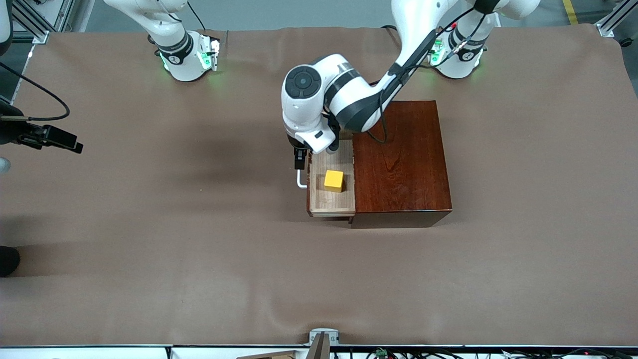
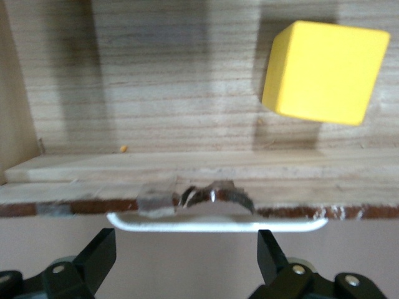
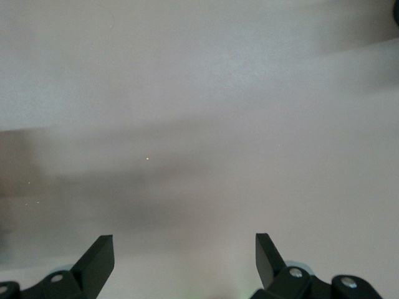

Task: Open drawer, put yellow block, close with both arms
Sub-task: 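Push the drawer front into the box with the left gripper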

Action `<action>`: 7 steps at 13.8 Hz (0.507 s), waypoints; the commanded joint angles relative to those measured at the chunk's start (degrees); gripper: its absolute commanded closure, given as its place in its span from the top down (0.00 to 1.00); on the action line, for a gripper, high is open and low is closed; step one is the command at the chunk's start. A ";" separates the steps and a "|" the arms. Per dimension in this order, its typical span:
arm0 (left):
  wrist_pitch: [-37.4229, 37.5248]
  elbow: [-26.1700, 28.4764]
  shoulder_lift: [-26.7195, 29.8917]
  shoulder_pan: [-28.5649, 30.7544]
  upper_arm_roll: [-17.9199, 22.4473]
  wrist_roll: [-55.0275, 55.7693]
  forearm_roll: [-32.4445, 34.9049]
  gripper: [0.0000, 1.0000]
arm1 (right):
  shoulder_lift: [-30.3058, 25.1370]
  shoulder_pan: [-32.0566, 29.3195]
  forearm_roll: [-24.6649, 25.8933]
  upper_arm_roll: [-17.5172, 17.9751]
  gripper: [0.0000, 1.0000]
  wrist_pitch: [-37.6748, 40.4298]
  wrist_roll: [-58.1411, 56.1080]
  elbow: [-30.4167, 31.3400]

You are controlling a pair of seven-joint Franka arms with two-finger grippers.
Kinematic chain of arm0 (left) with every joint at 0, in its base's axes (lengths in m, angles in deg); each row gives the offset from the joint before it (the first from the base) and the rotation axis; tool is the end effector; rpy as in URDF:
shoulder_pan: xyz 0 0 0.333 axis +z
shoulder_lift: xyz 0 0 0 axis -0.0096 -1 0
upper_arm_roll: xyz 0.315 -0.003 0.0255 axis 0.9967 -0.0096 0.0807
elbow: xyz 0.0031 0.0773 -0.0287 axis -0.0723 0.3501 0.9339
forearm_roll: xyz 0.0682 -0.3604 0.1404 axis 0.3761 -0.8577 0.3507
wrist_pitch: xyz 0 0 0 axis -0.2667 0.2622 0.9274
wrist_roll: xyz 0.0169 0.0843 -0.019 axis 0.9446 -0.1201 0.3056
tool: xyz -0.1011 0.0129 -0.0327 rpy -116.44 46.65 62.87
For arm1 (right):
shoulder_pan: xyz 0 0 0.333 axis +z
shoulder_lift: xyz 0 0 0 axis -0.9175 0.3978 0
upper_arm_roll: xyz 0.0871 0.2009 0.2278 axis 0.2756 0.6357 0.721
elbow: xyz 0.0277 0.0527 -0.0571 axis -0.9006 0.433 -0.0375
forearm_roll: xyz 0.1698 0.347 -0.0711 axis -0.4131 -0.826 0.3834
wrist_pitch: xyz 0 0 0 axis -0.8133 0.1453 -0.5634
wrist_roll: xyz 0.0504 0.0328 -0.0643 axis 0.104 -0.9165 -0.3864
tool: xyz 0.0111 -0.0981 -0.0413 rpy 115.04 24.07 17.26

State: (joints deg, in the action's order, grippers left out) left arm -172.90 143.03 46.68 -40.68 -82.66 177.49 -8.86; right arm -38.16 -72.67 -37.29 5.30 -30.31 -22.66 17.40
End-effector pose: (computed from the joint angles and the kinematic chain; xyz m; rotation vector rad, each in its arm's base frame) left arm 0.4596 -0.5720 0.3379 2.2394 2.1587 -0.1442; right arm 0.5752 -0.0365 0.5938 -3.0914 0.1977 0.1620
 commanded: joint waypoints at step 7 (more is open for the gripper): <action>1.13 0.10 0.10 2.12 0.64 4.15 5.66 1.00 | -0.87 4.88 0.62 -4.13 1.00 0.24 1.05 0.16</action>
State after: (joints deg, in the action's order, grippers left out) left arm -172.75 142.62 46.42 -39.90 -82.25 179.30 -6.74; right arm -38.16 -68.14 -37.25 2.33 -30.31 -22.16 17.38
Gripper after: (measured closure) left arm 0.000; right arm 0.000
